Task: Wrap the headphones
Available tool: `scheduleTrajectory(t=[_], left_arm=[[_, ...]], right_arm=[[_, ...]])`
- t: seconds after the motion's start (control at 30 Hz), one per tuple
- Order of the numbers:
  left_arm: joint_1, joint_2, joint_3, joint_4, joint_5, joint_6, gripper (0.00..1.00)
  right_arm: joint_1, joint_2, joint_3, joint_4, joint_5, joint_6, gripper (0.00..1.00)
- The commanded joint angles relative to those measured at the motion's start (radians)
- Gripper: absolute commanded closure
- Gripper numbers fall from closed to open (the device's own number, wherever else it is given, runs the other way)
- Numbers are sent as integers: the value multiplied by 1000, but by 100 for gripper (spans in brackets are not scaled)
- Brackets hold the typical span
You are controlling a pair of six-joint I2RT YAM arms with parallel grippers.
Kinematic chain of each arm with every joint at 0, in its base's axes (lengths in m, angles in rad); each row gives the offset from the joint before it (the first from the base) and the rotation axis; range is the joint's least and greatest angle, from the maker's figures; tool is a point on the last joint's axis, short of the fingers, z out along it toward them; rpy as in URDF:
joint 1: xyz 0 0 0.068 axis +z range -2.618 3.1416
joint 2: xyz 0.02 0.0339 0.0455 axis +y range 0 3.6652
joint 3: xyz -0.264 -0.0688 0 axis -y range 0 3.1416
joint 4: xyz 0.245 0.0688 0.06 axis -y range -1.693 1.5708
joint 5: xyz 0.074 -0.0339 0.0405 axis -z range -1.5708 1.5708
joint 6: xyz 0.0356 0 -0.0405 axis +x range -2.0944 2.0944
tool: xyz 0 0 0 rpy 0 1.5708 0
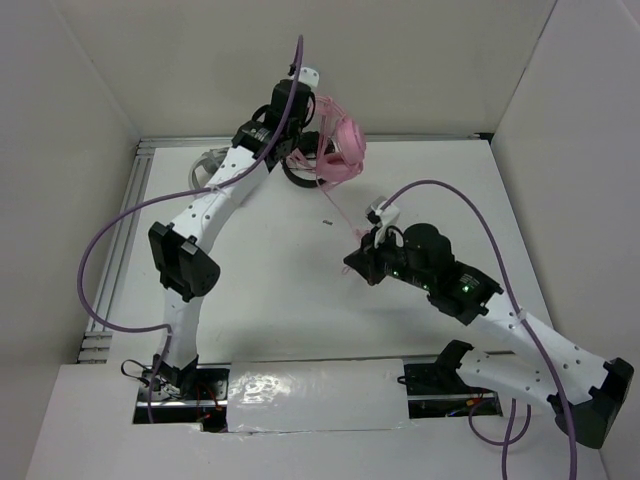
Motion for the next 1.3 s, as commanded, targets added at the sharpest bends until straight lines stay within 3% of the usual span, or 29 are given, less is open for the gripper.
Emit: scheduleTrajectory(t=[0.0,0.1,0.23,0.5,0.63,0.7,0.77,0.83,0.93,1.17,1.27], left_arm=[[27,-18,39,-82,148,-227,100],[42,-21,-14,-180,237,-312,100],[59,-49,-115,-189,326,-368,100],[16,-144,-440,-219,217,-392,100],[-10,-202,-564,-160,266,-405,100],[-10,-197,-542,-203,297,-454,100],[-10,-164,-490,-270,279,-505,100],[-13,-139,-463,-292,271,-514,100],[-39,-150,-507,-305,262,-500,100],[-112,-328,-787,-76,370,-378,100],[-151,-421,-885,-65,384,-381,100]], right_arm=[[13,-20,120,-73,142,-41,100],[13,5,183,-80,145,-52,100],[13,20,237,-56,197,-81,100],[12,74,353,-114,551,-183,100],[13,100,388,-128,495,-234,100],[15,126,412,-146,423,-241,100],[22,145,422,-156,252,-257,100],[35,145,419,-142,233,-260,100],[44,146,429,-122,330,-268,100],[38,174,441,-60,516,-407,100],[33,229,447,-51,565,-441,100]])
